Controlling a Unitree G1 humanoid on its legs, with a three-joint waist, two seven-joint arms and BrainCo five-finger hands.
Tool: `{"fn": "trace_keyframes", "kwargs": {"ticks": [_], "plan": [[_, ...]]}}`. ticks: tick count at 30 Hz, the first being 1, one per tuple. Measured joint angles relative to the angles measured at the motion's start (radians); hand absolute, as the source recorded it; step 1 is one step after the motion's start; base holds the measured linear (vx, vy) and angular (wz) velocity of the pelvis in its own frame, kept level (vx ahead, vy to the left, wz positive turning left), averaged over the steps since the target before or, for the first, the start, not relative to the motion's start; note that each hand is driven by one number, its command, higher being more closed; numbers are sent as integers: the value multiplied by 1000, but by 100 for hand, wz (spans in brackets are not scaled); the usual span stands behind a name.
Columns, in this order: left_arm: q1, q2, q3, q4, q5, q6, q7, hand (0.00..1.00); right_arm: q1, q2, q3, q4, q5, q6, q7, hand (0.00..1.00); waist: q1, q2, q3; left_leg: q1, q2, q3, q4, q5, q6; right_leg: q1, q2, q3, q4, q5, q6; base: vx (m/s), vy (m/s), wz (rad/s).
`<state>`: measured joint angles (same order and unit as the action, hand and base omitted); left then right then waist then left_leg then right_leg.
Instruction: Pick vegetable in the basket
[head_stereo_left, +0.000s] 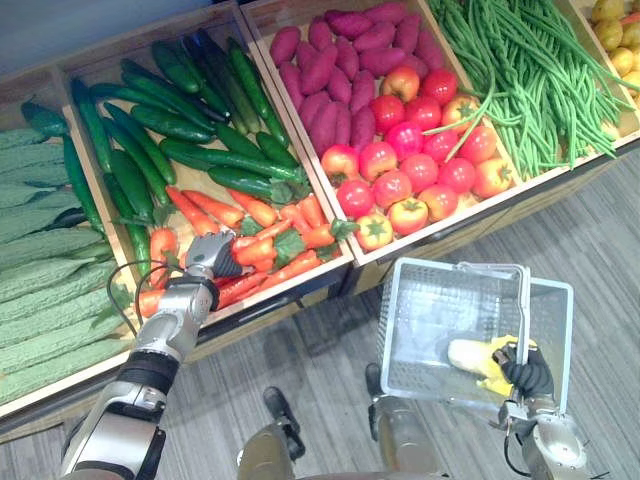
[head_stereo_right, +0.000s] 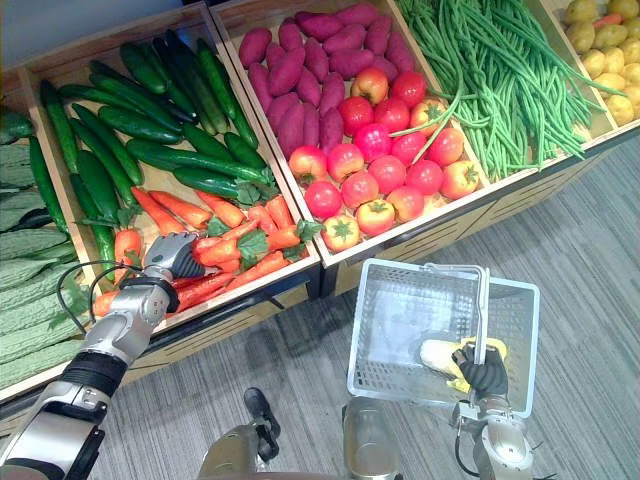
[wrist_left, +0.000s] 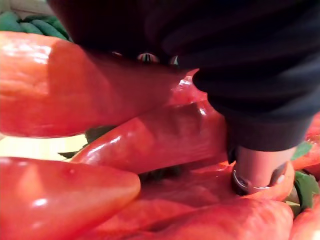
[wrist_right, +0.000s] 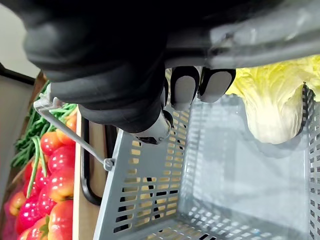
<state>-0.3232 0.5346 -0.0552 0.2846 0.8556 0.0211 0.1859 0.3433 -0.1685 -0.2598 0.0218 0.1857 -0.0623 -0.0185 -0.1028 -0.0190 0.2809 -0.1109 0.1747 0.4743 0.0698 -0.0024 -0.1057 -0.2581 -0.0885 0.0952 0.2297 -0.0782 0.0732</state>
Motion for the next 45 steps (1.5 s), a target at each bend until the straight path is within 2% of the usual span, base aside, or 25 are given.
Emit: {"fn": "trace_keyframes", "kwargs": {"ticks": [5, 9, 11, 15, 17, 21, 24, 25, 26, 27, 28, 29, 31, 32, 33, 35, 37, 38, 39, 40, 41, 42, 43, 45], "plan": [[30, -6, 133, -258, -34, 38, 99, 100, 16, 31, -6, 1, -1, 0, 0, 100, 2, 3, 1, 27, -3, -10, -6, 0, 0, 34, 0, -11, -6, 0, 0, 6, -5, 4], [108, -135, 178, -471, -105, 32, 168, 100, 13, 44, -22, 27, -1, 0, 0, 100, 1, 7, -1, 65, -7, -9, -21, 1, 2, 64, 0, -9, -12, 0, 0, -1, -1, -1], [152, -211, 178, -527, -184, -2, 186, 100, -1, 46, -35, 47, -1, 1, 0, 100, 0, 9, -2, 74, -12, -5, -26, 1, 2, 66, 1, 0, -13, 0, 0, -16, -8, -13], [219, -332, 176, -589, -334, -49, 193, 100, -10, 57, -55, 52, -10, 4, 0, 100, -2, 9, -5, 108, -16, 16, -37, 1, 2, 76, 7, 41, -17, 5, 7, -17, -7, -25], [285, -392, 154, -620, -446, -86, 192, 100, -4, 71, -59, 52, -13, 8, -2, 100, -1, 13, -40, 137, -15, 50, -47, -4, 0, 80, 17, 76, -25, 13, 10, -4, 0, -52], [347, -449, 68, -644, -571, -129, 175, 100, 3, 113, -70, 33, -21, 19, -15, 100, 1, 14, -81, 175, -10, 114, -40, -26, -9, 82, 35, 138, -29, 27, 22, -11, 5, -56], [404, -491, 23, -646, -636, -147, 136, 100, 18, 153, -70, -46, -40, 31, -30, 100, 3, 14, -81, 186, 31, 207, 72, -102, -15, 77, 69, 232, -41, 52, 32, -42, 7, -104], [424, -501, 13, -647, -656, -149, 122, 100, 15, 154, -62, -68, -41, 31, -38, 100, 5, 14, -81, 189, 63, 253, 131, -138, -21, 64, 91, 265, -49, 64, 32, -84, -8, -132], [436, -507, 1, -646, -671, -149, 117, 100, 10, 153, -56, -91, -42, 34, -48, 100, 11, 17, -86, 197, 100, 309, 171, -165, -24, 49, 85, 212, -73, 62, 20, -92, -23, -146], [440, -511, -3, -646, -679, -149, 117, 100, 3, 153, -53, -96, -44, 34, -51, 100, 13, 18, -87, 207, 107, 345, 187, -170, -28, 38, 67, 139, -74, 50, -5, -83, 5, -143], [444, -517, -12, -645, -693, -149, 116, 100, -8, 152, -41, -98, -53, 34, -58, 100, 22, 19, -90, 226, 127, 397, 197, -170, -29, 22, 24, -12, -61, 57, -41, -19, 2, -144], [443, -517, -12, -644, -705, -149, 115, 100, -19, 152, -17, -99, -61, 34, -70, 100, 22, 13, -95, 249, 144, 461, 213, -174, -28, -5, -58, -262, -26, 59, -83, 7, 9, -152], [441, -527, -14, -628, -733, -154, 110, 100, -43, 152, 14, -99, -83, 34, -73, 100, 32, 13, -105, 307, 156, 556, 215, -173, -37, 6, -157, -585, 43, 77, -130, 93, -110, -156], [441, -529, -14, -620, -738, -157, 105, 100, -51, 151, 25, -99, -92, 35, -73, 100, 34, 12, -106, 326, 160, 569, 214, -172, -39, 6, -163, -618, 57, 96, -126, 134, -220, -158], [428, -533, -30, -578, -739, -162, 98, 100, -67, 144, 35, -99, -106, 35, -68, 100, 28, 21, -109, 353, 171, 577, 215, -170, -40, -19, -138, -578, 95, 81, -83, 123, -254, -138], [386, -534, -94, -484, -739, -162, 82, 100, -94, 92, 40, -95, -108, 36, -68, 100, 2, 50, -125, 357, 228, 551, 300, -160, -33, -53, -88, -514, 142, 19, -99, 155, -251, -128], [350, -531, -141, -436, -739, -162, 67, 100, -114, 55, 44, -94, -108, 39, -65, 100, -6, 53, -127, 346, 294, 474, 451, -100, 46, -46, -41, -454, 149, 5, -109, 216, -179, -114], [336, -528, -168, -416, -739, -163, 55, 100, -123, 29, 58, -95, -108, 38, -65, 100, -6, 53, -128, 318, 328, 365, 567, -12, 92, -18, -6, -403, 122, 1, -118, 233, -129, -121], [327, -531, -186, -398, -739, -163, 54, 100, -132, 11, 83, -96, -108, 38, -66, 100, -4, 55, -128, 278, 320, 258, 643, -33, 71, 6, 14, -369, 89, 1, -128, 236, -101, -135], [322, -529, -200, -382, -739, -163, 53, 100, -144, 2, 101, -96, -107, 38, -68, 100, -1, 53, -128, 229, 285, 159, 694, -88, 58, 30, 27, -335, 59, 7, -137, 220, 6, -134], [324, -527, -213, -369, -739, -164, 53, 100, -157, -13, 123, -98, -108, 38, -65, 100, 4, 51, -127, 170, 220, 42, 724, -152, 56, 63, 40, -281, 22, 14, -144, 229, 31, -115], [328, -525, -218, -360, -738, -163, 53, 100, -160, -13, 134, -99, -108, 38, -63, 100, 5, 51, -127, 144, 188, 1, 725, -182, 61, 80, 44, -257, 8, 15, -145, 294, 75, -128], [339, -522, -225, -344, -736, -163, 53, 100, -164, -13, 161, -100, -108, 38, -63, 100, 7, 41, -122, 89, 116, -78, 677, -238, 85, 124, 45, -202, -18, 15, -144, 262, 116, -109], [345, -515, -229, -338, -734, -163, 54, 100, -174, -13, 183, -100, -105, 38, -64, 100, 16, 40, -121, 43, 50, -167, 587, -262, 91, 159, 43, -142, -39, 16, -135, 241, 152, -114]]}}
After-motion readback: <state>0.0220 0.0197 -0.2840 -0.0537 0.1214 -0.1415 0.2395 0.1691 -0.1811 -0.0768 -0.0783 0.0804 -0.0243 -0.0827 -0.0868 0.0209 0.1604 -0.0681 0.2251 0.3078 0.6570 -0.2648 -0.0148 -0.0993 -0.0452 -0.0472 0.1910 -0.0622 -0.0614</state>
